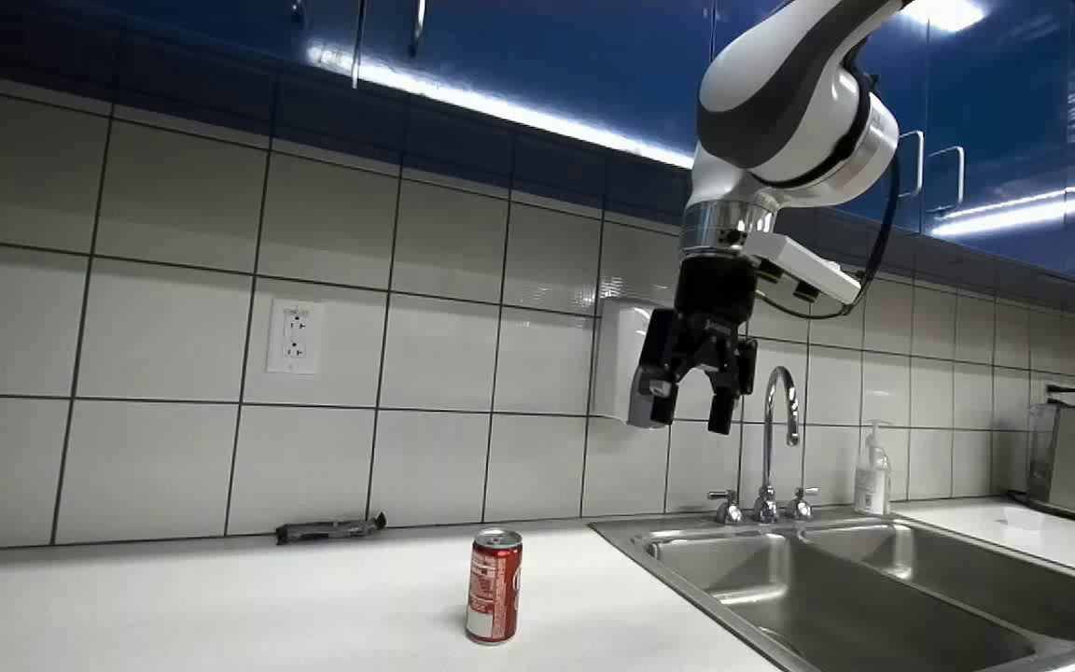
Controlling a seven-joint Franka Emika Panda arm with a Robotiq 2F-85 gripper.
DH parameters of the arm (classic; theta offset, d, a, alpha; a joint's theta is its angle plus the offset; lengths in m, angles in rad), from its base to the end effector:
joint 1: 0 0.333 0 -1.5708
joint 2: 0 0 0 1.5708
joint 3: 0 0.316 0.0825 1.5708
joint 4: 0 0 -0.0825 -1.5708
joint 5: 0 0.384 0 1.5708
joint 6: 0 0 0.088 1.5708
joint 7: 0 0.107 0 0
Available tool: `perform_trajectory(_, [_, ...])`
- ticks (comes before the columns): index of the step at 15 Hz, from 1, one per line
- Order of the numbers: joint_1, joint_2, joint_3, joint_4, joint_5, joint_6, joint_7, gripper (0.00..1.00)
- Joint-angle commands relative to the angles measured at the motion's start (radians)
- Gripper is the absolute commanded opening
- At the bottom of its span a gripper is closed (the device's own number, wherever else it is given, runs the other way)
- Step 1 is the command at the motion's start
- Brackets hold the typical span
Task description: Put the red can inside the left sink
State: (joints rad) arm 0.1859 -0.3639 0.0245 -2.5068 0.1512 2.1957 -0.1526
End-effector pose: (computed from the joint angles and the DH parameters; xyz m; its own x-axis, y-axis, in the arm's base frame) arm 0.4154 0.0942 0.4172 0.9610 0.2688 0.0652 0.2746 -0.9553 -0.1094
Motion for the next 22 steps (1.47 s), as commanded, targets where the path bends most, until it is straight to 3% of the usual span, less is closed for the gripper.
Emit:
perform_trajectory(1, [-0.014,0.000,0.013,0.002,0.005,-0.003,-0.004,1.00])
perform_trajectory(13, [-0.014,0.019,-0.004,-0.012,0.019,0.017,-0.042,1.00])
perform_trajectory(19, [-0.018,0.200,-0.045,0.059,0.035,0.102,-0.189,1.00])
perform_trajectory(22, [-0.021,0.304,-0.033,0.125,0.033,0.138,-0.240,1.00])
